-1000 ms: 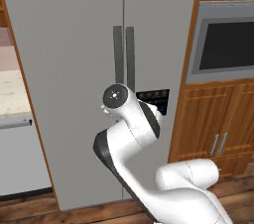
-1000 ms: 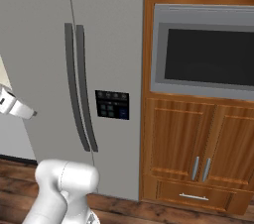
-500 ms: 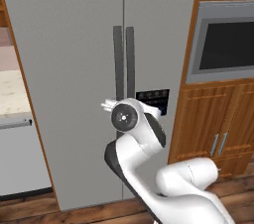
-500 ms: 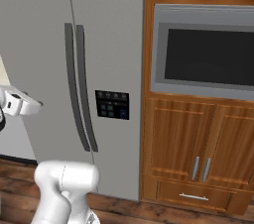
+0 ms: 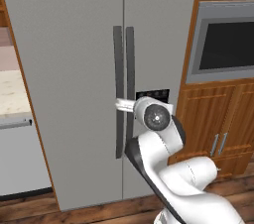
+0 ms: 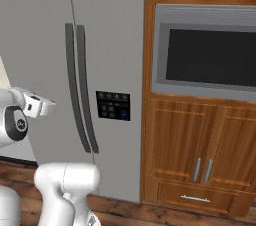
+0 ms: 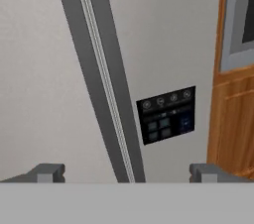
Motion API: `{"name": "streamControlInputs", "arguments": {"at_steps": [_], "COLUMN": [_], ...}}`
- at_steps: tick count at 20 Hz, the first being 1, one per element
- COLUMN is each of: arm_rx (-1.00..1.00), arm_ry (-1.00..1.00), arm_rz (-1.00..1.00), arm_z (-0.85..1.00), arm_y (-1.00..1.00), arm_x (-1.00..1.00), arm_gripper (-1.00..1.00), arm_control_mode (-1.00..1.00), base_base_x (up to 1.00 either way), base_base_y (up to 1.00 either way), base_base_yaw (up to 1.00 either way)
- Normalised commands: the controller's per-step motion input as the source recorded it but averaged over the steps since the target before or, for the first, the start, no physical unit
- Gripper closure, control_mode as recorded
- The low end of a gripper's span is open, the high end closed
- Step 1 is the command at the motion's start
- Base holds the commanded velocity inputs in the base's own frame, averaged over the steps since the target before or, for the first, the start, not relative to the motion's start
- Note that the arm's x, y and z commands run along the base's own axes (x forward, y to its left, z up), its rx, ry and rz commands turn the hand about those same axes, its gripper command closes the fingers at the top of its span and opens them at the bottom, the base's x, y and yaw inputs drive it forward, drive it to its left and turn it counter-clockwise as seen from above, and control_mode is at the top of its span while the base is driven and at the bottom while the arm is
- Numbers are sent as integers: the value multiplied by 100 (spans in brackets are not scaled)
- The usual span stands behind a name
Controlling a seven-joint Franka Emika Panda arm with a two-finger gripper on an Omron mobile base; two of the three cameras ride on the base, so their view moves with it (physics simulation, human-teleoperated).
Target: Place one of the steaks on the plate and the other in the bowl. Then place the bowl in the fridge.
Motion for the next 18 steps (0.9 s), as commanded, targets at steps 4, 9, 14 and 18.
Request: {"name": "streamControlInputs", "arguments": {"at_steps": [4,9,14,18], "arm_rx": [-24,-24,-7,-1], "arm_ry": [24,14,0,7], "arm_rz": [11,6,-1,-1], "arm_z": [0,0,-4,0], "arm_y": [2,8,3,0], "arm_x": [19,11,30,56], "arm_gripper": [-100,-100,-100,-100], "arm_control_mode": [-100,-100,-100,-100], "base_base_x": [0,0,0,0], "base_base_y": [0,0,0,0], "base_base_yaw": [0,0,0,0]}}
